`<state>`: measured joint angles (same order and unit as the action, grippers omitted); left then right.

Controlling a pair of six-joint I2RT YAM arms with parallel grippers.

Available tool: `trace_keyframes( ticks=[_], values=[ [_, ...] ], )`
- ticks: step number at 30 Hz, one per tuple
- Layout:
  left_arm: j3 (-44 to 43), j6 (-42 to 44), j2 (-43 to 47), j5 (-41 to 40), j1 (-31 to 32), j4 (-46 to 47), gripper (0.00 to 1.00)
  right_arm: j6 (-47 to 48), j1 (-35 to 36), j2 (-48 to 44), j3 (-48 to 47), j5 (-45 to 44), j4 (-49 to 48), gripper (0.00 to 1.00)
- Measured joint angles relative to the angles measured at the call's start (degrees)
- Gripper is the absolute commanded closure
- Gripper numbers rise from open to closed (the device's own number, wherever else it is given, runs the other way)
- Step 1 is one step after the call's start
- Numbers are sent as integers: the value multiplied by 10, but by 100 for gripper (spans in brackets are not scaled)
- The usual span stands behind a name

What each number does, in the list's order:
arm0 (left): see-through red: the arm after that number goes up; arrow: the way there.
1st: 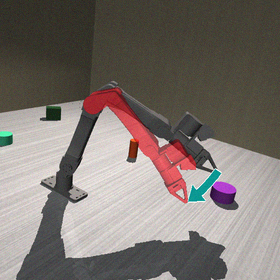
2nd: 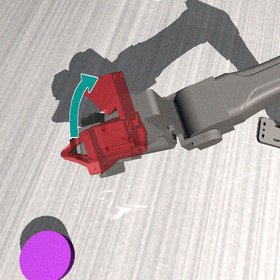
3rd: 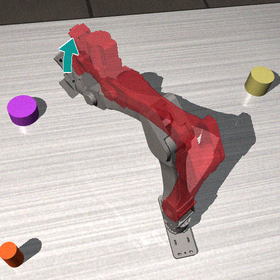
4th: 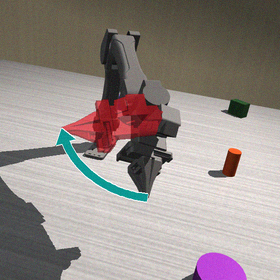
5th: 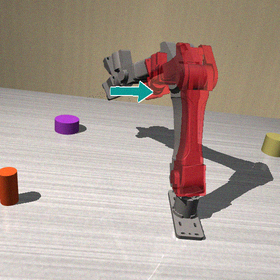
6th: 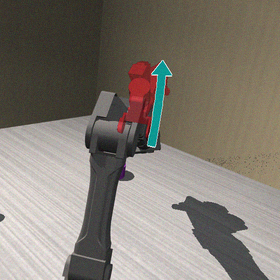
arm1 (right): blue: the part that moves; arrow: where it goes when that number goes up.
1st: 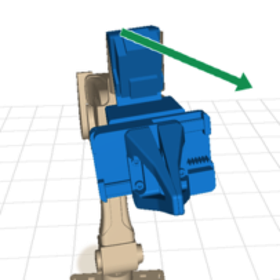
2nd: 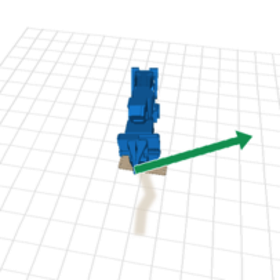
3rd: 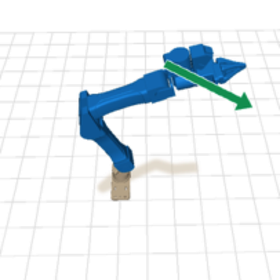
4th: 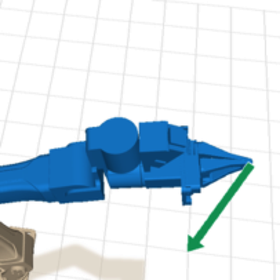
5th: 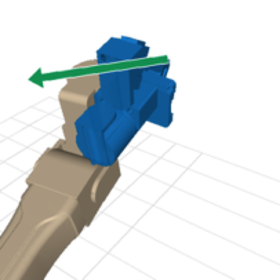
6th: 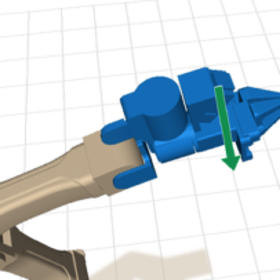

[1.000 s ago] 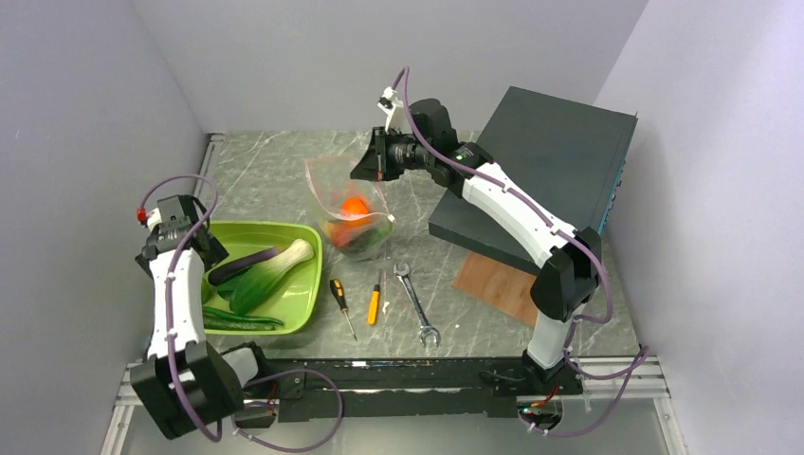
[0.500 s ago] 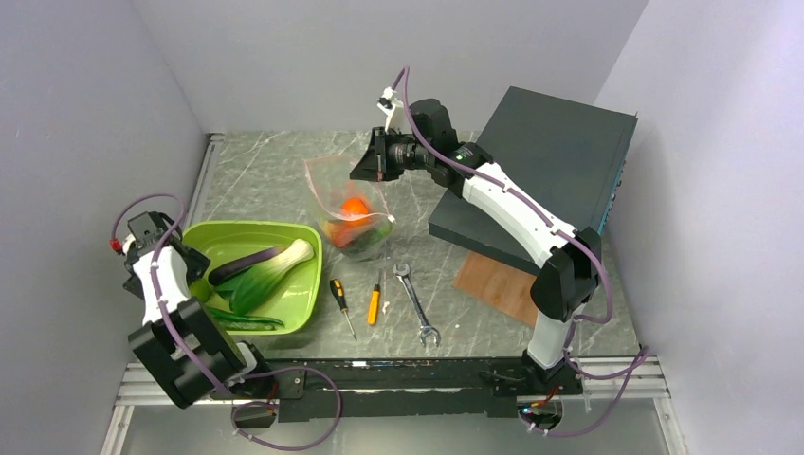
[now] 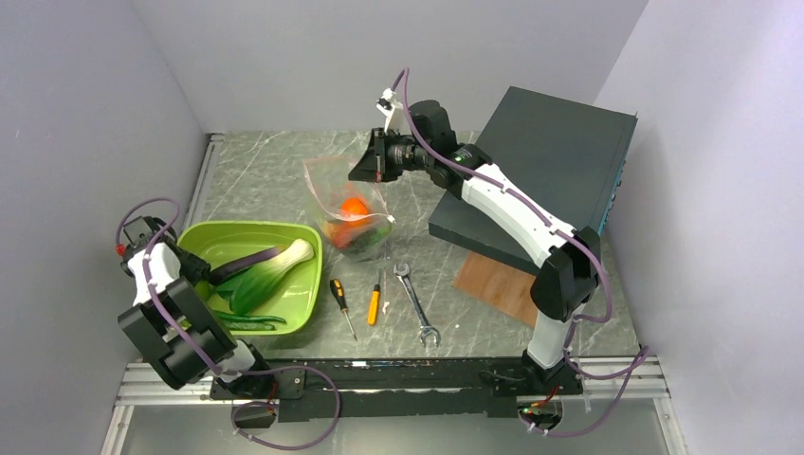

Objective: Place the food in the zip-top bag and seal the zipper
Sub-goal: Pick up the fake fruit from the bin.

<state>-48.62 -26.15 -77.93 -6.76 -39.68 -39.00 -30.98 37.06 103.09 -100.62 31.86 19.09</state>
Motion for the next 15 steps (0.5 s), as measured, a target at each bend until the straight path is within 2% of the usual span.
trace_keyframes(
  ticks=[2,7,11,15],
  values=[
    [2,0,6,9,0,5,58,-1,1,0,1,0,0,100],
    [16,10,65,20,10,12,66,-1,8,0,1,0,1,100],
    [19,15,137,33,54,10,83,-1,15,0,1,-1,3,100],
    [12,14,202,78,106,-15,89,1,21,0,0,-2,7,100]
  ],
)
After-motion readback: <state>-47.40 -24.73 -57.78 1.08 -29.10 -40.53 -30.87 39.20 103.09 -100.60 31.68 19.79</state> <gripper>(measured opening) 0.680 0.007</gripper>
